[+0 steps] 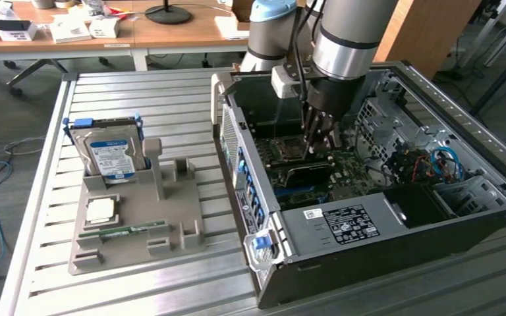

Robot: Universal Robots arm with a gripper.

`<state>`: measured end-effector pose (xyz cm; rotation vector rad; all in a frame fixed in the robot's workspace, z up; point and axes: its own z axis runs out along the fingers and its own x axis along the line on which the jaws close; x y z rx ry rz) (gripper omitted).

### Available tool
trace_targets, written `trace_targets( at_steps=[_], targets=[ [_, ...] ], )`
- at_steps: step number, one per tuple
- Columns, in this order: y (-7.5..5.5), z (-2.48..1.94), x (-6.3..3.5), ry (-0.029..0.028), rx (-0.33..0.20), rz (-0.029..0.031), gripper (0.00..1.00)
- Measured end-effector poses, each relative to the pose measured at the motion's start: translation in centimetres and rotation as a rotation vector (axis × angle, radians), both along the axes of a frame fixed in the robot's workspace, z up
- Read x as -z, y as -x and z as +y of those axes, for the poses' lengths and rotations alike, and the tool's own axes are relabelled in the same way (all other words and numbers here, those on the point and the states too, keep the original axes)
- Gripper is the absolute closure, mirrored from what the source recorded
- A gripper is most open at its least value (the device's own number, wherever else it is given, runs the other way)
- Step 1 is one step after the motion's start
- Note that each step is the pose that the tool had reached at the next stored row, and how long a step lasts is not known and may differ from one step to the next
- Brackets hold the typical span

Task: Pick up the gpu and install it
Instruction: 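Press down on the gpu until it lock into place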

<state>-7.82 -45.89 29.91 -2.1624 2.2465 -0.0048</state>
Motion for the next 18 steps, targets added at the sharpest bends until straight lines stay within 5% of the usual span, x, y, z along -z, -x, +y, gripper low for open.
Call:
trace_targets(
  at_steps=[11,18],
  targets=[
    [0.6,0.20,0.34,-0.0005,0.000,0.0000,0.89],
    [0.6,0.24,1.48,-0.0006,0.000,-0.0001,0.89]
  ],
)
